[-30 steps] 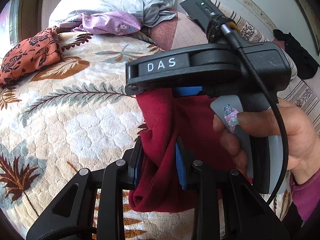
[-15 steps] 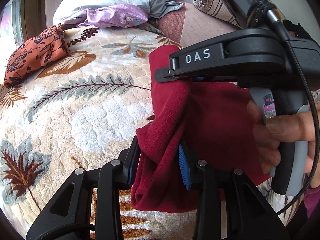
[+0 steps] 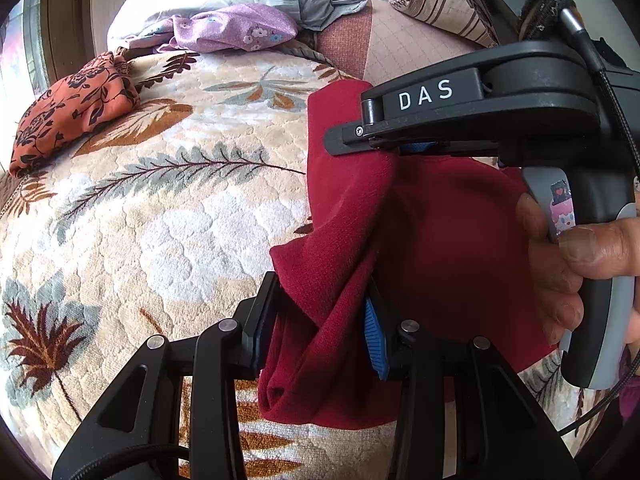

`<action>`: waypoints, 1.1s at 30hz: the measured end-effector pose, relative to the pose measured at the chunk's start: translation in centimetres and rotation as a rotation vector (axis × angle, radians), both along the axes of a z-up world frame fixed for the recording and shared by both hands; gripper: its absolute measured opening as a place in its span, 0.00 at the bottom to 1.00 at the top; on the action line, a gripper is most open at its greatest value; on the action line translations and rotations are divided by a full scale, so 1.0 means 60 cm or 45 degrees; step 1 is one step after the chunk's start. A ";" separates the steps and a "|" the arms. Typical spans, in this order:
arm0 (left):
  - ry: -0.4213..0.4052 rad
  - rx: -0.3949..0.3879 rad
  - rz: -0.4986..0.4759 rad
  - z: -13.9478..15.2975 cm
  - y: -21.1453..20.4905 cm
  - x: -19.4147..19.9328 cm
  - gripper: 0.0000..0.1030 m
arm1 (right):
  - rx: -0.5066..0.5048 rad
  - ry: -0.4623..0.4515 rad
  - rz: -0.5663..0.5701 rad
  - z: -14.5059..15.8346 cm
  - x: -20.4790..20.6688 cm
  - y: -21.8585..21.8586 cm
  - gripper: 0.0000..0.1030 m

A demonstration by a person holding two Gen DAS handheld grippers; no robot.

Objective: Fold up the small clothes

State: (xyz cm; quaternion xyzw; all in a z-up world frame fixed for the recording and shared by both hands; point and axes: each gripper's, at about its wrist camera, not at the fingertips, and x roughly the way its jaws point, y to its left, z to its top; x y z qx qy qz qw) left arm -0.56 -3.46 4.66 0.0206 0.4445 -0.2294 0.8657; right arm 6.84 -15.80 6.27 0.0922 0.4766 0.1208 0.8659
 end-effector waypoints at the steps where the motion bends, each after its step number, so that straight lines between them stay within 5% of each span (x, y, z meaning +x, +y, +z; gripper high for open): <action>1: -0.001 0.001 -0.001 0.000 0.000 0.000 0.38 | -0.002 -0.001 0.001 0.000 0.000 0.000 0.26; 23: -0.037 0.011 -0.020 0.000 -0.007 -0.007 0.38 | 0.015 -0.013 -0.007 0.005 -0.011 -0.012 0.26; 33: -0.008 -0.131 -0.057 0.044 -0.020 -0.020 0.25 | 0.036 -0.107 -0.032 0.056 -0.035 -0.051 0.14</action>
